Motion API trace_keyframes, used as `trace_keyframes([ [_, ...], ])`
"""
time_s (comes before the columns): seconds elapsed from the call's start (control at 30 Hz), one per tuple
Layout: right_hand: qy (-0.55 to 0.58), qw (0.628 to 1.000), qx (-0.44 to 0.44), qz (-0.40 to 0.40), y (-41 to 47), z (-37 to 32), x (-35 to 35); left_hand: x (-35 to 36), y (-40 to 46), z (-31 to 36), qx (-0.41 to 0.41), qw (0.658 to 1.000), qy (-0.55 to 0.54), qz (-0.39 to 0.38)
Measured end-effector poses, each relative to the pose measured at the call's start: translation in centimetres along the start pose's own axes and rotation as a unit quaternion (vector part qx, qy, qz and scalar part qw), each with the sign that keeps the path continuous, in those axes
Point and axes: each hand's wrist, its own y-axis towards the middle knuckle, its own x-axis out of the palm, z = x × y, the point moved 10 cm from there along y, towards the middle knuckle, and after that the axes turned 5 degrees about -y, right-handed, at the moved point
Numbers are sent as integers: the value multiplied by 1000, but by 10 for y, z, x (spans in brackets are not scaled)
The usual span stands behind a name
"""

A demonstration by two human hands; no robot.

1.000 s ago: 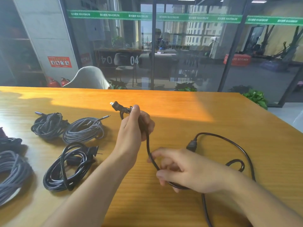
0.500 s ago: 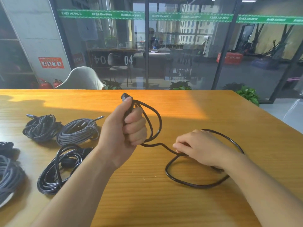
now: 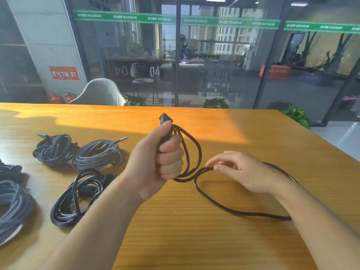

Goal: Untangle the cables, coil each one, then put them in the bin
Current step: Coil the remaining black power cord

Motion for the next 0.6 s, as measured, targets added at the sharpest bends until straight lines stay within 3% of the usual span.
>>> trace_keyframes([
  [0.13,104,994,-1,-28,-3,6,0,-14,3,6,18,999,25,38],
  [0.23,77,997,-8,-15,-4,7,-13,-30,3,11,42,995,43,86],
  [0.4,-51,981,65,-177,-25,36,1,-47,2,22,79,985,76,133],
  [0.47,-80,984,74,-142,-23,41,-9,-52,2,26,89,983,83,141],
  [0.6,-30,998,64,-7,-14,44,-34,-58,3,26,92,979,93,156],
])
